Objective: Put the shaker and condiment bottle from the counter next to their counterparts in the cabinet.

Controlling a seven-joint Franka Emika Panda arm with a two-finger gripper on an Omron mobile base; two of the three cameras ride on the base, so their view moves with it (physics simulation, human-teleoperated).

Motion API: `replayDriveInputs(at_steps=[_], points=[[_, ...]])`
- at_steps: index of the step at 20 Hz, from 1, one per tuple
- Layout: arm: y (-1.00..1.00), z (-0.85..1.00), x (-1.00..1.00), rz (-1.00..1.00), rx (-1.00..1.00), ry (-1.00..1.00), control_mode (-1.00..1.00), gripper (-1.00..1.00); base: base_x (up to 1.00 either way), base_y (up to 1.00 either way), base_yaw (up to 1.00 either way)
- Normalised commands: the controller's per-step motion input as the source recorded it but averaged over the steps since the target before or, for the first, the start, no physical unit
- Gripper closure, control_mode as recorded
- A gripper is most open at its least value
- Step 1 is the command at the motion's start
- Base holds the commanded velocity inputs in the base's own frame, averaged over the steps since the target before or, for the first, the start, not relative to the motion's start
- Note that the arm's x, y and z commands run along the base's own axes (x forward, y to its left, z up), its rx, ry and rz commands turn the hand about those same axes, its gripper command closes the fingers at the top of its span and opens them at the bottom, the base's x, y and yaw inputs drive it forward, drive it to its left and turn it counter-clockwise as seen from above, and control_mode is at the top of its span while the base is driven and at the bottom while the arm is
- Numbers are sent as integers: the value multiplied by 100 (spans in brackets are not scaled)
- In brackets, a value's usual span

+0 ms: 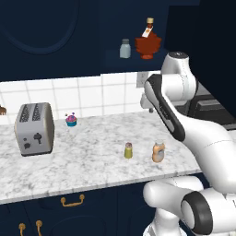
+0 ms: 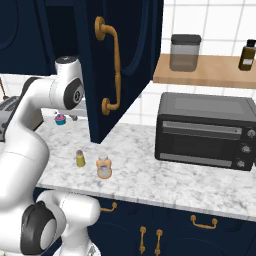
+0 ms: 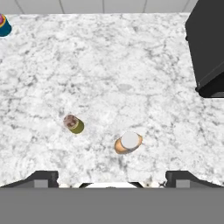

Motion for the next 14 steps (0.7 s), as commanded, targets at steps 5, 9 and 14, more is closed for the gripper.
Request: replayDriveInputs(at_steps=[5,9,14], points=[[0,-6,-3,-13,0,0,-100,-100,0,0,0],[0,-12,-3,-15,0,0,-100,-100,0,0,0],[0,-12,0,-17,0,0,-100,-100,0,0,0]])
